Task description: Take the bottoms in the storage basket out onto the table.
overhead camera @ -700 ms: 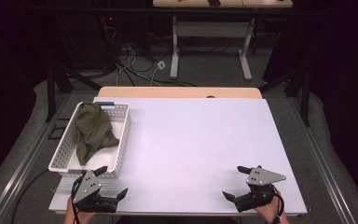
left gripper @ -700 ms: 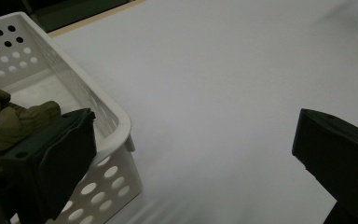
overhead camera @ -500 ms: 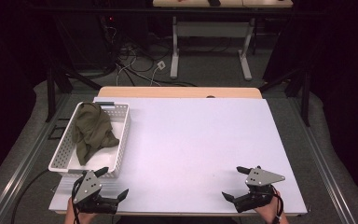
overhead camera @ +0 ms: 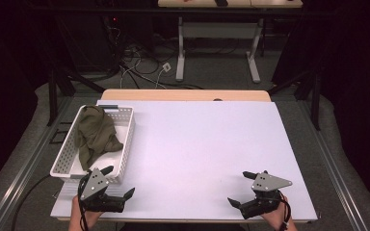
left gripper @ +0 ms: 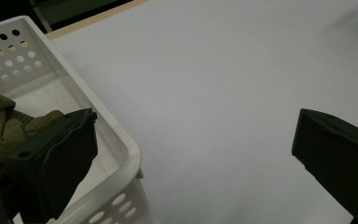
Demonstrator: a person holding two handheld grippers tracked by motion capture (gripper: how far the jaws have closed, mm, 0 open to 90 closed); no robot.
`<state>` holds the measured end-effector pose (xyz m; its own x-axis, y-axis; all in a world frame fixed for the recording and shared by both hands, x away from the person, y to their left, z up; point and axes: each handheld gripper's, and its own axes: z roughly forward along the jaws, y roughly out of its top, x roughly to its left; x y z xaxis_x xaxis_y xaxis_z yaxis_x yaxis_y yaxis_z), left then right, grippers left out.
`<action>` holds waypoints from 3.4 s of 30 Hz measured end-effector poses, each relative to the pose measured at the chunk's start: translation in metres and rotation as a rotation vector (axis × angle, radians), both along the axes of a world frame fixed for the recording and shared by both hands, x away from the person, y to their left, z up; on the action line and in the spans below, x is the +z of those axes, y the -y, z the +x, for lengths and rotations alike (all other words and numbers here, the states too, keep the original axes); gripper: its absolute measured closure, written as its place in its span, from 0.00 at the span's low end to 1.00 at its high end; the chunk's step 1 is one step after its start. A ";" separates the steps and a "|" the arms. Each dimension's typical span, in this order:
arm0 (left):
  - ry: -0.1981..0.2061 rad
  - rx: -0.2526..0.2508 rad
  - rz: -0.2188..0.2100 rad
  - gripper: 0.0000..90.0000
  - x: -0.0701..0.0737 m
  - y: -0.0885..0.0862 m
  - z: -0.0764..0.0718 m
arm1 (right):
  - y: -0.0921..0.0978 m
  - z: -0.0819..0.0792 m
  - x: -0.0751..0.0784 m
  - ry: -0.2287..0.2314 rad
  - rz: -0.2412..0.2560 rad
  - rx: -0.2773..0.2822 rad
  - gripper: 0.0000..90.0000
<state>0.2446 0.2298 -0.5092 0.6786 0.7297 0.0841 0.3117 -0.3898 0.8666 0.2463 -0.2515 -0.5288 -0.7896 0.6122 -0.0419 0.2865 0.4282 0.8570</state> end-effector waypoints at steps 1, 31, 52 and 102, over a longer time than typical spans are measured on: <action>-0.002 0.005 -0.002 0.00 0.000 0.000 0.001 | 0.000 0.000 0.000 -0.001 0.000 -0.001 0.00; -0.010 0.117 0.076 0.00 0.029 -0.032 0.032 | -0.002 0.002 -0.005 -0.022 -0.015 0.009 0.00; -0.080 0.301 0.103 0.00 0.051 -0.065 0.088 | -0.004 0.000 -0.005 -0.024 -0.014 0.018 0.00; -0.250 0.469 0.227 0.00 0.025 -0.089 0.200 | -0.003 0.001 -0.007 -0.031 -0.015 0.018 0.00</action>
<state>0.4445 0.3186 -0.4841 0.3062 0.9397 0.1522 0.6806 -0.3279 0.6552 0.2474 -0.2482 -0.5354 -0.8018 0.5970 -0.0261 0.3049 0.4463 0.8413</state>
